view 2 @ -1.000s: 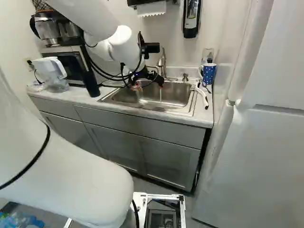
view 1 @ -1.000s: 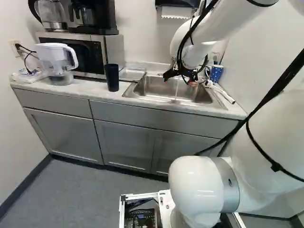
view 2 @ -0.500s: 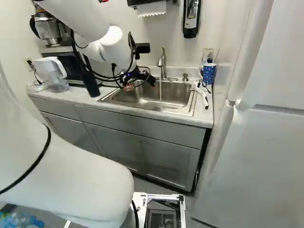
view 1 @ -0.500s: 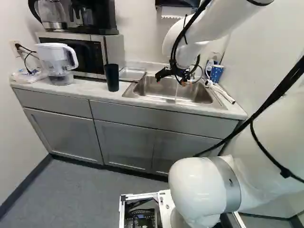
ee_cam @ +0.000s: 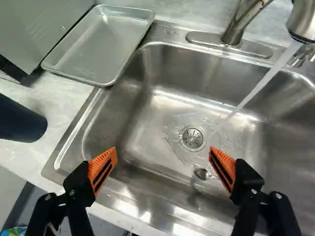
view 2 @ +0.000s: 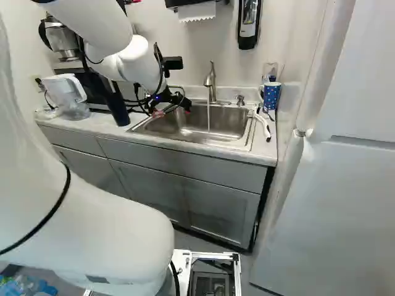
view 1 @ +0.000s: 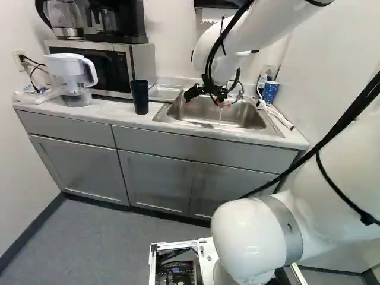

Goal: Rinse the cup and place it in the tray

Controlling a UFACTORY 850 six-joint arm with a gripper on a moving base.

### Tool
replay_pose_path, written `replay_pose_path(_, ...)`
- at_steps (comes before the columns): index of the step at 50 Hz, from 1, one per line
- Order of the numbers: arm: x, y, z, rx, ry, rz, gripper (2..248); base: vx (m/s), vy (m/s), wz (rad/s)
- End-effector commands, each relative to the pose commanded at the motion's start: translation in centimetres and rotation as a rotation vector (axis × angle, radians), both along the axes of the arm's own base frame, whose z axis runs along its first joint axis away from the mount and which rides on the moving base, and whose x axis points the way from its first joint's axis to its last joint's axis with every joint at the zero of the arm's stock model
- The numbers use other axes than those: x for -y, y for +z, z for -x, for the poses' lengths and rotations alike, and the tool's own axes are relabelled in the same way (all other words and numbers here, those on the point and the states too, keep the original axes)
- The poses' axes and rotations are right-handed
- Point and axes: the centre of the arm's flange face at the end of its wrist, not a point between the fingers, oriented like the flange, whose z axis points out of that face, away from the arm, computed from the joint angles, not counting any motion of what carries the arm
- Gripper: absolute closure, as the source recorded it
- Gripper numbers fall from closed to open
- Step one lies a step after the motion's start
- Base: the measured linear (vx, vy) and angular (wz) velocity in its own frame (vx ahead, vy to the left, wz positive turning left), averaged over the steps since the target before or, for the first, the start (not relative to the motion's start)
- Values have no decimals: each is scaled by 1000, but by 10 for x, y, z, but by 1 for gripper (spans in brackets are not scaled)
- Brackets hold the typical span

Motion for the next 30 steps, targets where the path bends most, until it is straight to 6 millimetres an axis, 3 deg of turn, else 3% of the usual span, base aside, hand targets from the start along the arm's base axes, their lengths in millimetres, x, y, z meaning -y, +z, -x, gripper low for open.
replay_pose_path(30,-47,1,-2,-3,112,0,3,0,0,0)
